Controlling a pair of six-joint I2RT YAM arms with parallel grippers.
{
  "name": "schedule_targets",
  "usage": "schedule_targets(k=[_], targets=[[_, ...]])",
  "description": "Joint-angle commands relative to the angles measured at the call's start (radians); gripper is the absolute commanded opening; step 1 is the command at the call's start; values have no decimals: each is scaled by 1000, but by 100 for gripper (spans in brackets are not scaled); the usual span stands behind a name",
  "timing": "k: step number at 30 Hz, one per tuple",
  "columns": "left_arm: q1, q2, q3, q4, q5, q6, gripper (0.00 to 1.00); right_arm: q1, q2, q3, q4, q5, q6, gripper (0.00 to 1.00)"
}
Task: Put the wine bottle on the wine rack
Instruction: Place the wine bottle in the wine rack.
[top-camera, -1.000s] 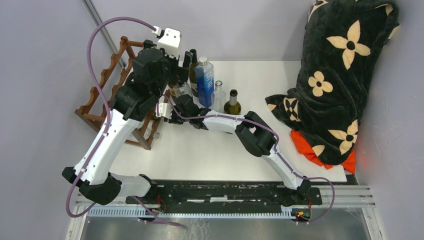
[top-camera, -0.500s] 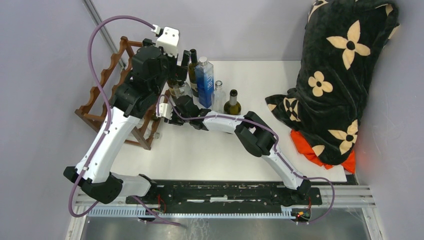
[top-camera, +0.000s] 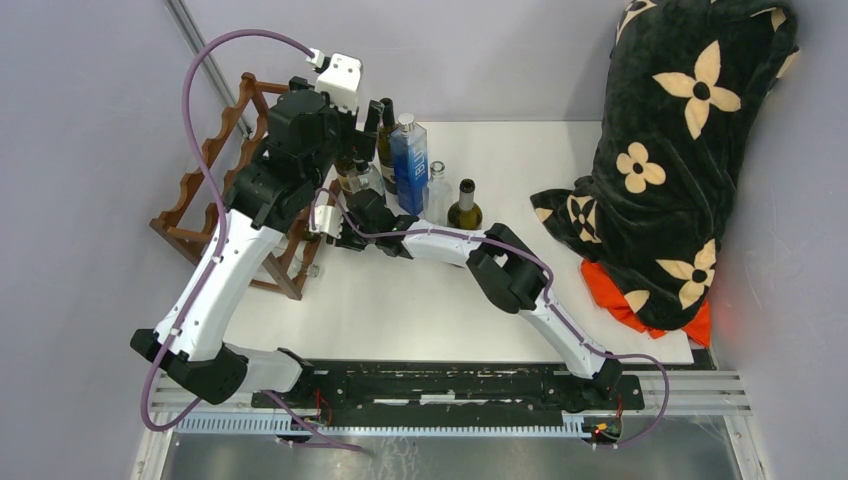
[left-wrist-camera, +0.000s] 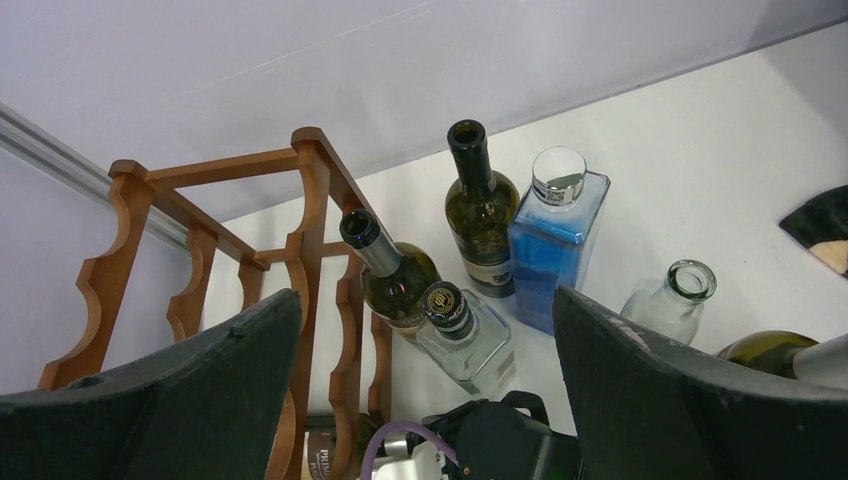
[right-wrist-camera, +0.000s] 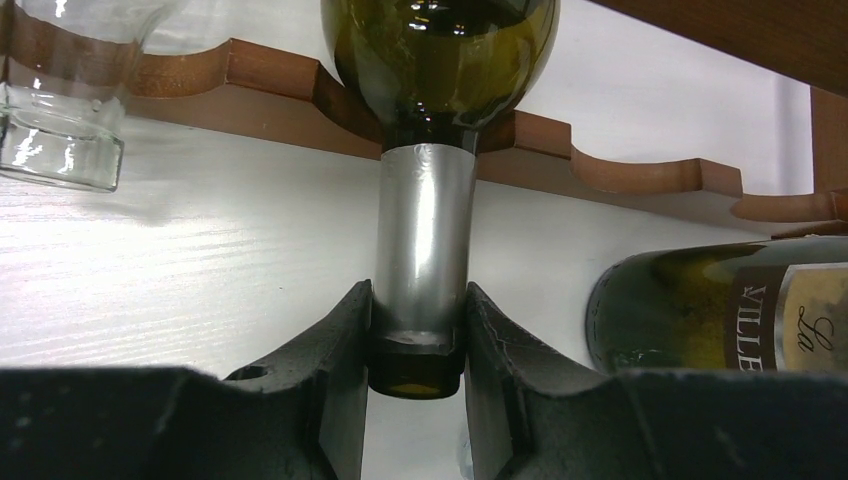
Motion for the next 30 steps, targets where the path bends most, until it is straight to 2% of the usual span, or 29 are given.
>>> schedule_targets(k=[1, 14, 30], targets=[[7, 0, 47, 8, 17, 39, 100, 7, 28, 9, -153, -2, -37, 8], [11, 18, 74, -8, 31, 39, 100, 21, 46, 39, -143, 39, -30, 12], [12, 49, 131, -30, 48, 34, 100, 21, 48, 42, 36, -36, 97, 16]])
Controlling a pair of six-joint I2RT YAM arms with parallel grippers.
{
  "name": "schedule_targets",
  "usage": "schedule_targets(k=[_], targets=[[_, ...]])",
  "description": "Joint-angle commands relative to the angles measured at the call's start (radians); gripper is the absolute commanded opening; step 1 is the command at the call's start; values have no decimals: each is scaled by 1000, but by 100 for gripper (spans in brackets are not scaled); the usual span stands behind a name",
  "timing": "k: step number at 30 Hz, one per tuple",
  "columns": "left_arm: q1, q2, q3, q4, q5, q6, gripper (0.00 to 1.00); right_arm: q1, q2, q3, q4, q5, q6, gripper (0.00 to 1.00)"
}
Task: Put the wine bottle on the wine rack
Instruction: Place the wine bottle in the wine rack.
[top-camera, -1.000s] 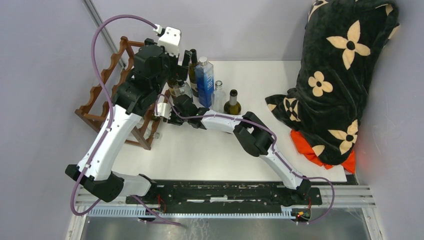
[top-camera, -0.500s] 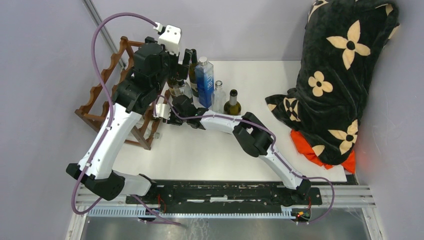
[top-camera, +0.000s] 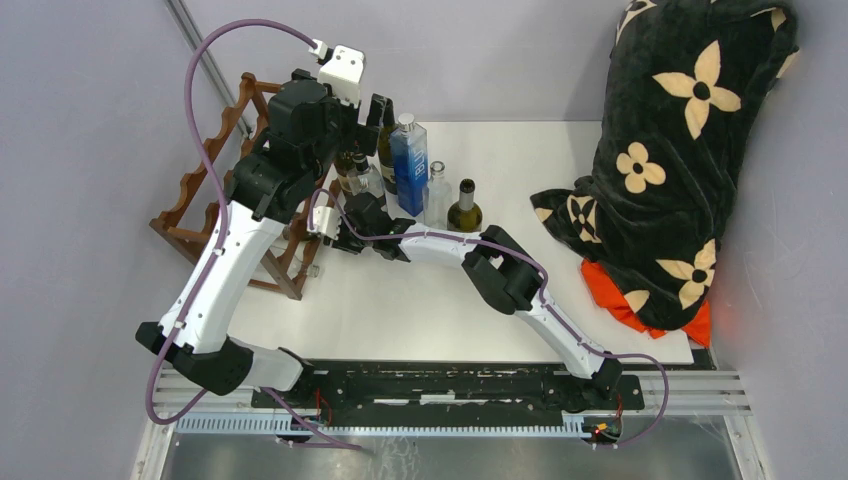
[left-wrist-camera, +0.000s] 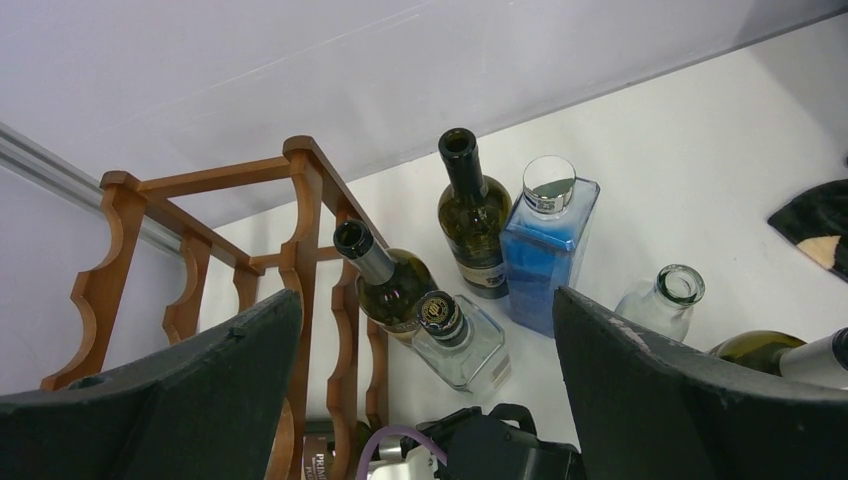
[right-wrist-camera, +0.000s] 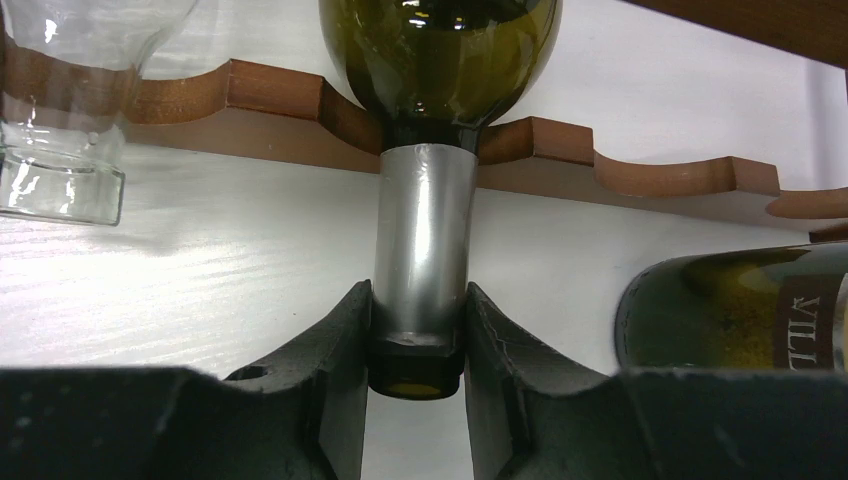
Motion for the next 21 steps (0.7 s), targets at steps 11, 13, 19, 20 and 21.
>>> schedule_targets(k=[11, 13, 19, 20, 21], targets=[[6, 8, 65, 22, 27, 34, 100, 10, 23, 21, 120, -72, 105, 28], [6, 5, 65, 22, 28, 35, 100, 8, 25, 15, 132, -64, 109, 30], [6, 2, 66, 22, 35, 32, 100, 9, 25, 15, 137, -53, 113, 47], [6, 1, 67, 22, 38, 31, 100, 10, 22, 15, 129, -53, 110, 50], [5, 1, 68, 22, 40, 28, 100, 10, 19, 14, 124, -54, 109, 53]])
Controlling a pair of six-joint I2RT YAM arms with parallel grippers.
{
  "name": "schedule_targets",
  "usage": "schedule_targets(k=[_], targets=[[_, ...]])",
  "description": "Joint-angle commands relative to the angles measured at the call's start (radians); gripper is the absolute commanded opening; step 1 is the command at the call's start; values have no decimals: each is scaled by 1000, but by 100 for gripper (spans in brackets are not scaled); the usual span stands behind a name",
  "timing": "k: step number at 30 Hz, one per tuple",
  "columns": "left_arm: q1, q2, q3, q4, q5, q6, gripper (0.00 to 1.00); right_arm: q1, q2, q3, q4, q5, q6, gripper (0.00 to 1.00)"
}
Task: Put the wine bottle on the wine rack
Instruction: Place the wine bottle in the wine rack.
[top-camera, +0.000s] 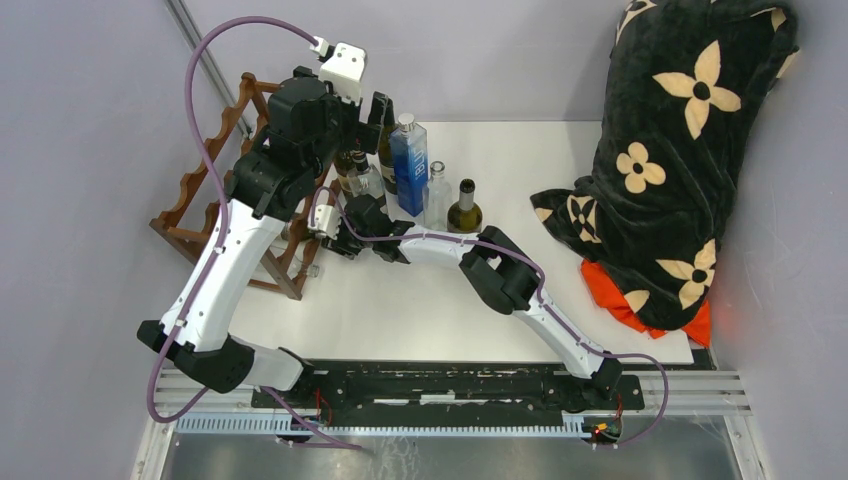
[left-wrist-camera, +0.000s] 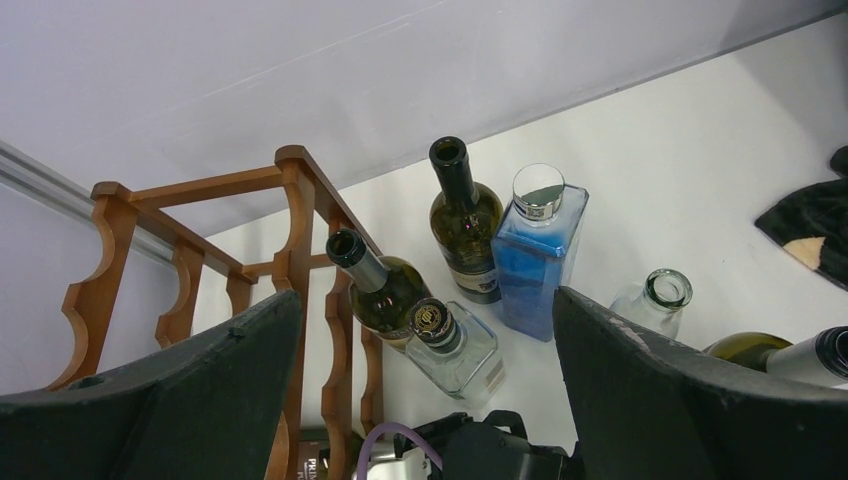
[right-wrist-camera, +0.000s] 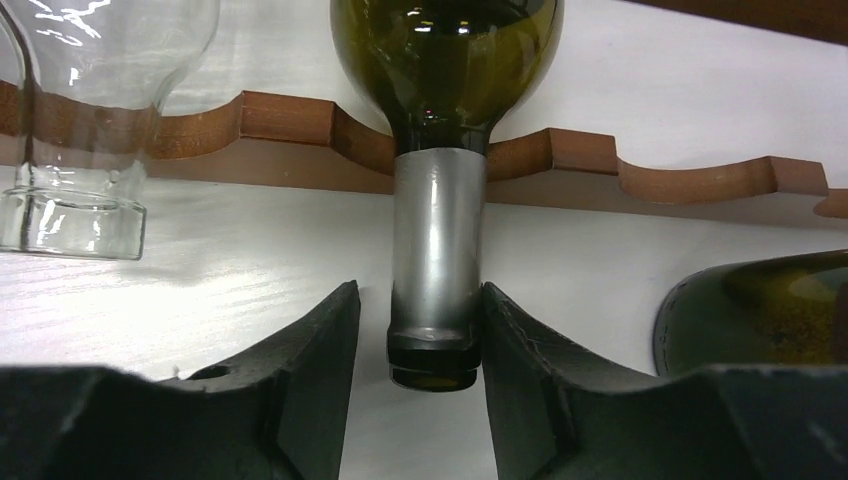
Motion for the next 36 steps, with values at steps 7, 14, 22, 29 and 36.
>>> schedule_targets(k=[7, 14, 22, 29, 36], targets=[[5, -26, 36, 28, 32, 10, 100, 2, -31, 22, 37, -66, -1, 71], [5, -52, 26, 31, 35, -11, 100, 1, -93, 22, 1, -101, -31, 91], [5, -101, -24, 69, 50, -65, 100, -2, -188, -28, -30, -93, -80, 98], [5, -143, -73, 90, 75, -121, 100, -2, -281, -98, -125, -177, -158, 98], [6, -160, -94, 94, 107, -175, 100, -2, -392, -203, -284, -398, -317, 98]])
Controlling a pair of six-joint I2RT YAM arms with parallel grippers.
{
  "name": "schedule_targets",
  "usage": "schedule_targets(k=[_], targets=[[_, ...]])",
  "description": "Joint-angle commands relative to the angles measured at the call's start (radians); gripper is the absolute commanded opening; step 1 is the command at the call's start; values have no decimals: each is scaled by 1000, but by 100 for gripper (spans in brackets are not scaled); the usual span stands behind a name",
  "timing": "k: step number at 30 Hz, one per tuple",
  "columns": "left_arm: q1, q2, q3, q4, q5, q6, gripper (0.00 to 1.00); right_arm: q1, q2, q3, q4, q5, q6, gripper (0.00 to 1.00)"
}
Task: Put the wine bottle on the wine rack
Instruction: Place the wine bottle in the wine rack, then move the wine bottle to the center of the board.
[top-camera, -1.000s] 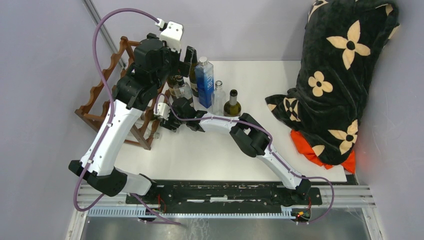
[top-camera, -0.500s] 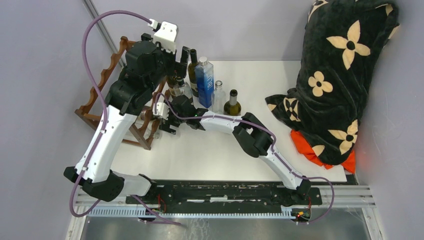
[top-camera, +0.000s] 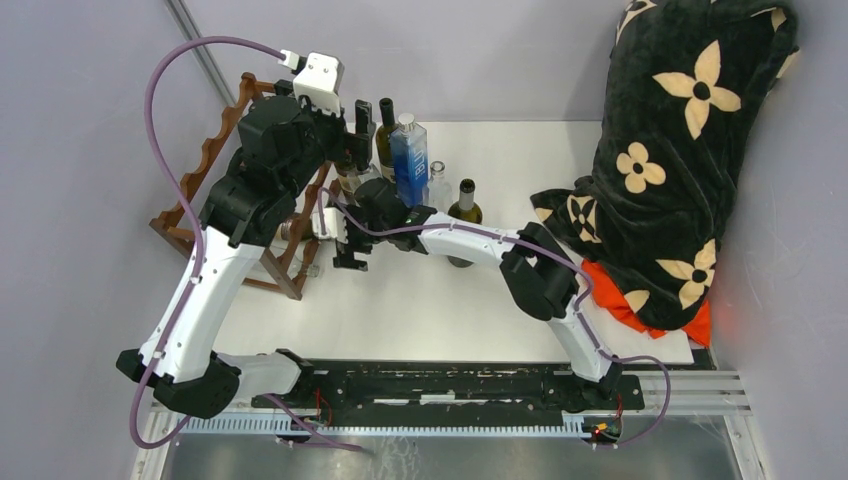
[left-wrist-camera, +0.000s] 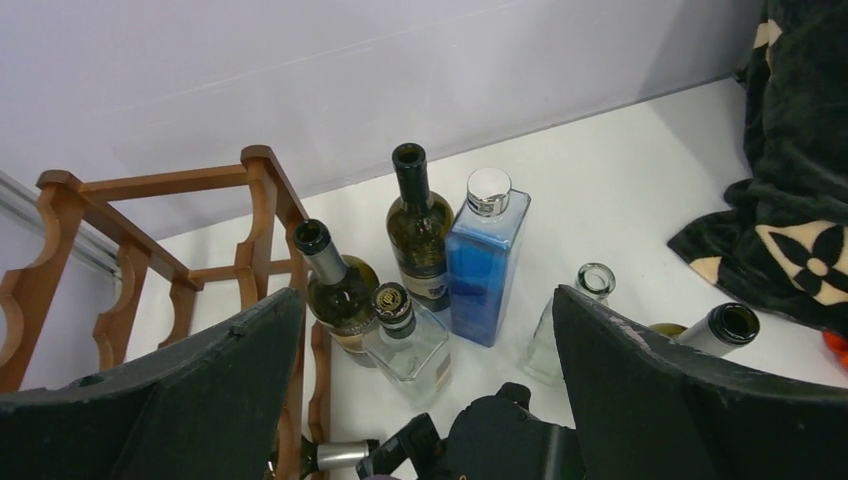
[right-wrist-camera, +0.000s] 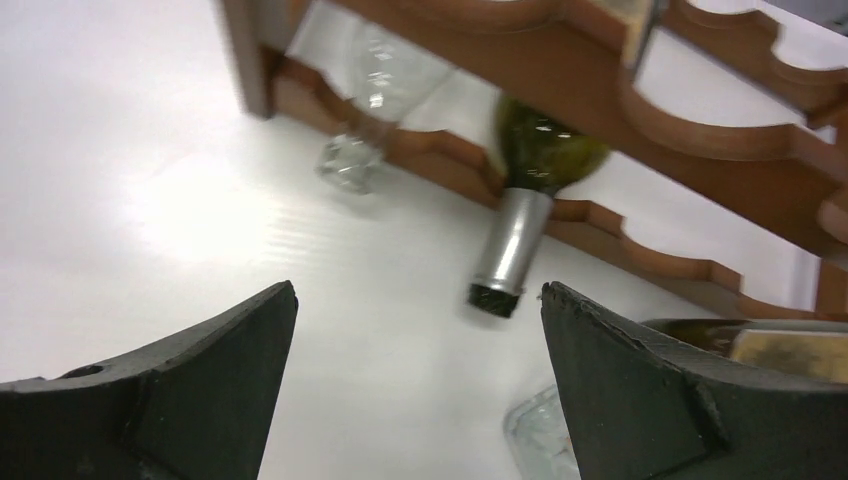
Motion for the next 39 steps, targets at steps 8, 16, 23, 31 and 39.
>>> schedule_targets(k=[8, 16, 23, 31, 39], targets=[[6, -33, -7, 54, 18, -104, 100, 0, -247, -181, -337, -309, -318, 98], [5, -71, -85, 94, 19, -166, 100, -9, -433, -330, -629, -355, -554, 98], [5, -103, -172, 158, 57, -220, 100, -66, -596, -352, -846, -368, -681, 98], [5, -143, -277, 247, 106, -341, 100, -151, -739, -305, -938, -349, -678, 98], [6, -189, -387, 306, 174, -509, 100, -325, -855, -274, -952, -395, -611, 98]])
